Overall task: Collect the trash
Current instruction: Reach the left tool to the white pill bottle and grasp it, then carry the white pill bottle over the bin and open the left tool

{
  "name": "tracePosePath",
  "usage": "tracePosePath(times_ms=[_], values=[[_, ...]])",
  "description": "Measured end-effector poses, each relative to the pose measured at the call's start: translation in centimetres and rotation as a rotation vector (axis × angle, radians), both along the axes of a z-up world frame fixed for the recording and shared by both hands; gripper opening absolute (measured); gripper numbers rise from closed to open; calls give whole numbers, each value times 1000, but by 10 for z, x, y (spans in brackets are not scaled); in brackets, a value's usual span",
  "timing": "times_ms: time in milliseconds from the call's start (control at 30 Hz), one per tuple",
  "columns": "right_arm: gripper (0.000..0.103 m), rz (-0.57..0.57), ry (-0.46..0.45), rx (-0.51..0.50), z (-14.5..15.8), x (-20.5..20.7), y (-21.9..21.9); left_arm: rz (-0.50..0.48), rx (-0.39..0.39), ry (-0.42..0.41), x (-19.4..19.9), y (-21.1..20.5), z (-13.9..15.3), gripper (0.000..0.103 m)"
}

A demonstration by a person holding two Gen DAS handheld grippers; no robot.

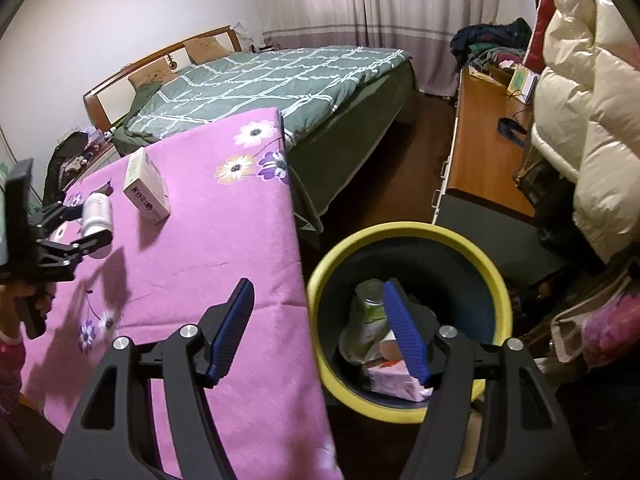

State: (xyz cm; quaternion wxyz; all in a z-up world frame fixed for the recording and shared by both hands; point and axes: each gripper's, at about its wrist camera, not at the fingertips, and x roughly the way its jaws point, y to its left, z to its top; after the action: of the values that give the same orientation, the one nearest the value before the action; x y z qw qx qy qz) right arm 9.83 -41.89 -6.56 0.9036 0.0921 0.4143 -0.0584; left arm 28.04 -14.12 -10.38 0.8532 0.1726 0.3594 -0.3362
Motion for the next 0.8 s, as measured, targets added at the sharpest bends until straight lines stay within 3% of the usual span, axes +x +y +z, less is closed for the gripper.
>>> tracePosePath(times_ms=[333,600,800], values=[[64,-123,-24,-47,0,-61,-41,-172,-59,6,-66,-112,29,90],[64,-210,-31,-26,-7,-106,-76,-312,-55,56,-95,-218,19,90],[64,-252,-29,-18,-13,-131,-91,-338,-37,74,-97,-278,1,90]])
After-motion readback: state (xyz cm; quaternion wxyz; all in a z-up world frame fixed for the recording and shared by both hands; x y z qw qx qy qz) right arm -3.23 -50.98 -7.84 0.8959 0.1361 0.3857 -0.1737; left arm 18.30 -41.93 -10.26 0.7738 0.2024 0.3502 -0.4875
